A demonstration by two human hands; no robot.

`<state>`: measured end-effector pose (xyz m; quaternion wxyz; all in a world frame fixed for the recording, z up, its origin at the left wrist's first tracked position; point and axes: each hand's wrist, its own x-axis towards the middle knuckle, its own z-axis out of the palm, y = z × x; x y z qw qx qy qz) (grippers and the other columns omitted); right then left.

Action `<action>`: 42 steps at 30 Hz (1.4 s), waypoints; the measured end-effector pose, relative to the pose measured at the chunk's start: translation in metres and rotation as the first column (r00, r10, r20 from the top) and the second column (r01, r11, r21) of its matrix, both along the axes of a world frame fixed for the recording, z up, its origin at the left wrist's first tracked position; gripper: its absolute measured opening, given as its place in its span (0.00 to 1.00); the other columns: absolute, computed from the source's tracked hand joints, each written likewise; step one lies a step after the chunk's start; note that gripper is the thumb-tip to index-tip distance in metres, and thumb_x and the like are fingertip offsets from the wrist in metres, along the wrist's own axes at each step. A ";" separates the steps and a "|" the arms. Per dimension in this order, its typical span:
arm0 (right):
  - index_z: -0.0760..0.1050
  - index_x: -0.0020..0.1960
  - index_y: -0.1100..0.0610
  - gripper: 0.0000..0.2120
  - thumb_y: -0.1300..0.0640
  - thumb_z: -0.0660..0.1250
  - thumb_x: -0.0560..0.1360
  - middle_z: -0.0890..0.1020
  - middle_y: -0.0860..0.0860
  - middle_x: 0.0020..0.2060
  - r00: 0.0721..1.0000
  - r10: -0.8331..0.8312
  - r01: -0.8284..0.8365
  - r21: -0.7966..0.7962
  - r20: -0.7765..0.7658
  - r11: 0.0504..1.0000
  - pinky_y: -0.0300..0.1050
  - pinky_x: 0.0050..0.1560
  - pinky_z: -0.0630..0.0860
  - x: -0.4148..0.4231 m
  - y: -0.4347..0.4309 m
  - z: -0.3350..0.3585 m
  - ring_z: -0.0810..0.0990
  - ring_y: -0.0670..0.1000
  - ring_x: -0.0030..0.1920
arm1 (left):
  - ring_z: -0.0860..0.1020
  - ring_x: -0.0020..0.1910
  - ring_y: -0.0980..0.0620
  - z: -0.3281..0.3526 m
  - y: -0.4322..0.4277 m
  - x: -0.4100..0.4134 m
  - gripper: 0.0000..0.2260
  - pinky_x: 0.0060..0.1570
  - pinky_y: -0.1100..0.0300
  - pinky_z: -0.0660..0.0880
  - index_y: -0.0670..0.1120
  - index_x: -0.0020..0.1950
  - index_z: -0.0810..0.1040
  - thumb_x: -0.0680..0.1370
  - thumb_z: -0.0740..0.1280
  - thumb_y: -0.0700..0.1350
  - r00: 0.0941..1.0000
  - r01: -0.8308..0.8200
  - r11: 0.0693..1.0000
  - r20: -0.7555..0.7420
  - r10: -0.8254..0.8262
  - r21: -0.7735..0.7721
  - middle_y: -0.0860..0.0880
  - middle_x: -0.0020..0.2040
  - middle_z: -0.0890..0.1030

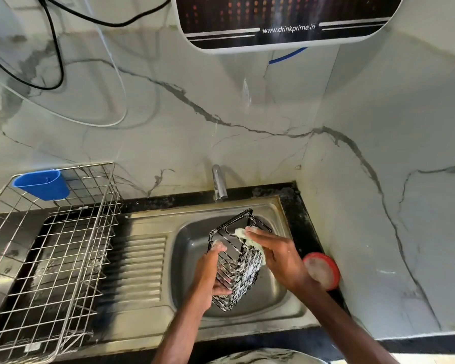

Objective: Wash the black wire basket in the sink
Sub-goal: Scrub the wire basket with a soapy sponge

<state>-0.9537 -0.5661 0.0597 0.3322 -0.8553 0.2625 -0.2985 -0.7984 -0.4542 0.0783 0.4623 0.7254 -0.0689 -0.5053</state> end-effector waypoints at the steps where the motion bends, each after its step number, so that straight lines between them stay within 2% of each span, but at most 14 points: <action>1: 0.77 0.69 0.56 0.32 0.78 0.57 0.72 0.76 0.50 0.68 1.000 -0.022 0.022 0.004 -0.003 1.000 0.43 0.74 0.67 0.002 0.002 0.002 0.74 0.48 0.71 | 0.75 0.51 0.45 -0.001 0.000 -0.001 0.11 0.50 0.39 0.84 0.58 0.56 0.78 0.80 0.64 0.62 1.000 0.004 1.000 0.001 -0.004 0.009 0.49 0.60 0.67; 6: 0.75 0.70 0.57 0.30 0.76 0.57 0.73 0.75 0.52 0.70 0.985 0.167 -0.170 -0.076 -0.046 0.983 0.40 0.73 0.68 0.011 0.023 0.010 0.71 0.44 0.72 | 0.75 0.57 0.37 0.001 0.003 -0.001 0.15 0.48 0.38 0.84 0.55 0.55 0.75 0.82 0.60 0.64 0.999 -0.013 1.000 -0.038 0.013 0.010 0.47 0.61 0.68; 9: 0.75 0.70 0.55 0.22 0.67 0.56 0.79 0.76 0.51 0.69 0.998 0.026 -0.027 -0.027 -0.062 0.999 0.39 0.68 0.72 0.004 -0.011 0.005 0.75 0.45 0.70 | 0.75 0.54 0.39 -0.002 0.004 0.002 0.15 0.50 0.35 0.83 0.53 0.58 0.78 0.81 0.62 0.62 1.000 -0.013 1.000 -0.028 0.013 0.005 0.48 0.53 0.70; 12: 0.78 0.66 0.59 0.22 0.75 0.61 0.76 0.80 0.54 0.64 0.986 -0.154 0.153 -0.020 -0.069 0.988 0.32 0.65 0.72 0.001 -0.035 -0.003 0.81 0.52 0.64 | 0.74 0.59 0.38 -0.002 0.005 0.003 0.14 0.47 0.39 0.84 0.53 0.57 0.79 0.82 0.62 0.60 1.000 0.011 1.000 0.013 -0.010 -0.011 0.49 0.58 0.67; 16: 0.79 0.66 0.57 0.28 0.78 0.60 0.73 0.79 0.53 0.66 0.998 -0.042 0.039 -0.057 -0.056 0.998 0.41 0.71 0.70 0.013 -0.011 0.004 0.76 0.47 0.69 | 0.73 0.60 0.36 0.000 0.003 0.007 0.14 0.44 0.42 0.84 0.52 0.56 0.78 0.82 0.61 0.60 1.000 -0.024 1.000 0.011 0.024 0.003 0.45 0.66 0.65; 18: 0.79 0.67 0.58 0.28 0.77 0.58 0.73 0.79 0.52 0.66 0.999 0.025 -0.028 -0.076 -0.046 0.997 0.40 0.72 0.68 0.014 -0.006 0.007 0.75 0.46 0.70 | 0.74 0.59 0.35 0.002 0.003 0.008 0.14 0.46 0.40 0.83 0.52 0.53 0.78 0.83 0.60 0.60 0.999 -0.038 0.999 -0.005 0.038 -0.011 0.42 0.69 0.65; 21: 0.80 0.65 0.59 0.23 0.75 0.59 0.76 0.80 0.54 0.64 0.993 -0.109 0.107 -0.049 -0.051 0.993 0.34 0.68 0.70 0.009 -0.032 0.007 0.78 0.49 0.67 | 0.74 0.59 0.35 0.003 0.000 0.007 0.13 0.45 0.41 0.83 0.51 0.56 0.79 0.83 0.61 0.57 1.000 -0.008 1.000 -0.005 0.008 -0.026 0.41 0.74 0.65; 25: 0.80 0.63 0.62 0.22 0.77 0.61 0.75 0.83 0.57 0.60 0.959 -0.261 0.267 0.038 -0.114 0.963 0.39 0.66 0.74 0.007 -0.052 0.002 0.83 0.52 0.61 | 0.72 0.58 0.39 0.003 0.000 0.007 0.10 0.46 0.40 0.83 0.53 0.53 0.79 0.83 0.61 0.56 0.999 0.024 0.999 0.034 -0.023 -0.025 0.41 0.78 0.64; 27: 0.80 0.64 0.61 0.23 0.78 0.61 0.74 0.82 0.56 0.61 0.956 -0.281 0.283 0.007 -0.078 0.959 0.38 0.65 0.75 0.012 -0.041 0.005 0.83 0.51 0.61 | 0.73 0.60 0.37 0.001 0.002 0.009 0.11 0.41 0.45 0.83 0.54 0.52 0.77 0.84 0.59 0.57 0.999 0.010 1.000 0.042 -0.009 -0.022 0.42 0.78 0.64; 29: 0.80 0.65 0.61 0.26 0.80 0.61 0.73 0.81 0.55 0.63 0.965 -0.263 0.262 -0.045 -0.016 0.964 0.33 0.65 0.72 0.019 -0.024 0.012 0.80 0.49 0.64 | 0.74 0.62 0.33 -0.004 0.003 0.012 0.12 0.36 0.49 0.82 0.52 0.52 0.76 0.84 0.58 0.58 0.999 0.007 0.999 0.045 -0.006 -0.034 0.39 0.77 0.66; 32: 0.80 0.65 0.59 0.25 0.78 0.61 0.75 0.79 0.55 0.65 0.984 -0.177 0.179 -0.095 0.022 0.979 0.31 0.68 0.69 0.034 -0.004 0.026 0.77 0.49 0.67 | 0.73 0.64 0.33 -0.002 0.004 0.011 0.14 0.40 0.47 0.82 0.51 0.53 0.75 0.84 0.56 0.58 0.998 0.019 0.999 0.067 -0.017 -0.032 0.39 0.76 0.67; 35: 0.79 0.66 0.59 0.24 0.74 0.60 0.75 0.79 0.55 0.66 0.997 0.072 -0.069 -0.142 0.017 0.987 0.41 0.71 0.71 0.053 0.017 0.028 0.77 0.49 0.68 | 0.73 0.64 0.38 0.008 0.002 0.005 0.12 0.46 0.44 0.82 0.53 0.52 0.75 0.85 0.55 0.56 0.991 0.046 0.997 0.132 -0.039 -0.055 0.45 0.71 0.68; 38: 0.78 0.67 0.60 0.27 0.78 0.62 0.72 0.78 0.55 0.68 0.964 0.267 -0.265 -0.150 -0.011 0.953 0.49 0.75 0.67 0.065 0.028 0.028 0.74 0.49 0.71 | 0.72 0.68 0.41 0.012 0.002 0.002 0.08 0.48 0.44 0.81 0.57 0.60 0.70 0.87 0.52 0.53 0.981 0.084 0.990 0.181 -0.063 -0.115 0.52 0.66 0.67; 42: 0.78 0.66 0.57 0.26 0.77 0.61 0.75 0.79 0.52 0.66 0.995 0.098 -0.098 -0.121 -0.003 0.988 0.47 0.69 0.74 0.057 -0.012 0.026 0.76 0.46 0.69 | 0.71 0.67 0.39 -0.002 0.006 0.009 0.09 0.45 0.46 0.79 0.47 0.53 0.74 0.85 0.57 0.49 0.985 0.083 0.992 0.161 -0.066 -0.099 0.49 0.67 0.67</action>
